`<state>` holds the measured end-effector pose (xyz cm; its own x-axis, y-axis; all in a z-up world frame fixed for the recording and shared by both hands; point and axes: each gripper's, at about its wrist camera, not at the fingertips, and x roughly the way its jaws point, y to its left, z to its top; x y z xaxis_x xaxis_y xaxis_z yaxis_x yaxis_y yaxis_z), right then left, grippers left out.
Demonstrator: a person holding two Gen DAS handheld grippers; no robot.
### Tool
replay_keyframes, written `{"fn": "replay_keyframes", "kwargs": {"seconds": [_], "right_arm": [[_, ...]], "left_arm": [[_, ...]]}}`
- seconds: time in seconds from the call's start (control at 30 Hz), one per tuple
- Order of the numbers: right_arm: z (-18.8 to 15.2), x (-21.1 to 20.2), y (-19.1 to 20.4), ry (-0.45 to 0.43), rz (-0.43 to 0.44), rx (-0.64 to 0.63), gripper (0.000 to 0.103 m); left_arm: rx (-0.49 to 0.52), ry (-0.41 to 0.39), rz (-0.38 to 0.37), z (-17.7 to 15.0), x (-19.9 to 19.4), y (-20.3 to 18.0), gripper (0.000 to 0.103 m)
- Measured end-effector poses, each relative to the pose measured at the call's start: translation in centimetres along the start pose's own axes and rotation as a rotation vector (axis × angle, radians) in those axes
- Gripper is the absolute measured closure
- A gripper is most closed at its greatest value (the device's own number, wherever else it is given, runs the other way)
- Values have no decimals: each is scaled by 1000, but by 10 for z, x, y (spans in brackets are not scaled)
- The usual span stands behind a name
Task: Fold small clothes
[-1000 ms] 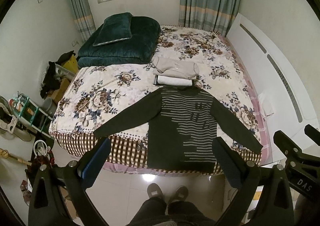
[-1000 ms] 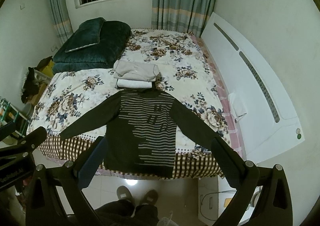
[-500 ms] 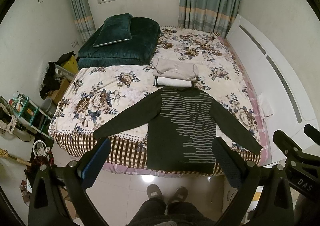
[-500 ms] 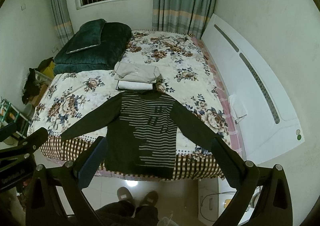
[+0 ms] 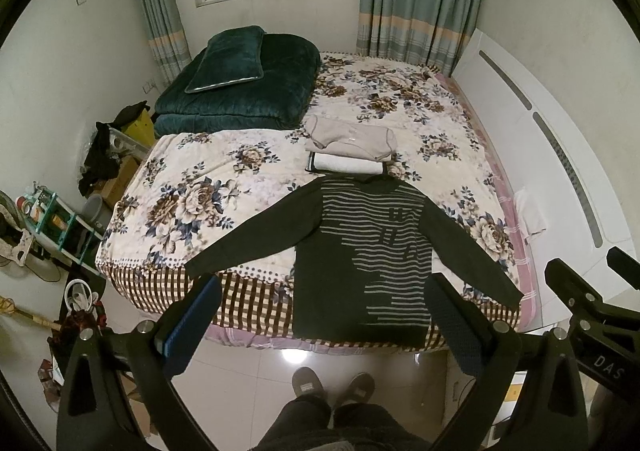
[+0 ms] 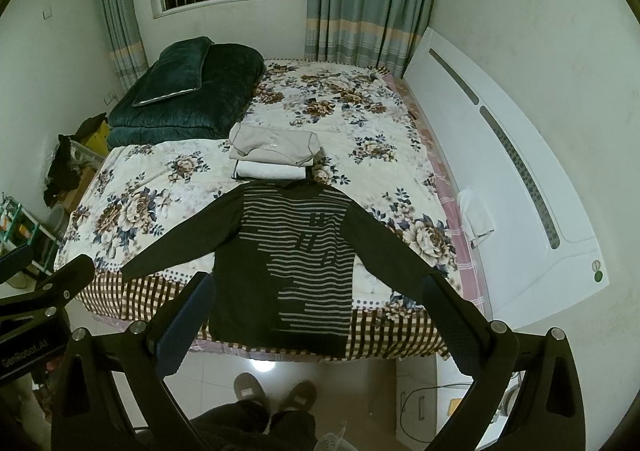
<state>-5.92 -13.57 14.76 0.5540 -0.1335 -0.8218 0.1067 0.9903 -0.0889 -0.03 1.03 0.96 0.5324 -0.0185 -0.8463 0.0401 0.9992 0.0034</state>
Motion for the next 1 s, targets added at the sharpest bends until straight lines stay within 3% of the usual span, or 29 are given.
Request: {"fn": "replay_keyframes", "kwargs": {"seconds": [0.4, 0.63, 0.8, 0.87, 1.0], "right_arm": [[6, -1, 0, 6, -1, 0, 0], [10, 29, -5, 33, 3, 55, 0], [-2, 96, -34, 59, 31, 218, 0], [-17, 135, -59, 74, 2, 317, 0], [-61, 223, -126, 148, -53, 524, 0]], "left_arm": [[0, 2, -3, -2, 2, 1, 0], [9, -2, -2, 14, 22, -7, 0], [41, -62, 42, 31, 83, -14, 0], [48, -87, 63, 36, 116, -16, 0], [92, -42, 110, 41, 196, -44, 0]]}}
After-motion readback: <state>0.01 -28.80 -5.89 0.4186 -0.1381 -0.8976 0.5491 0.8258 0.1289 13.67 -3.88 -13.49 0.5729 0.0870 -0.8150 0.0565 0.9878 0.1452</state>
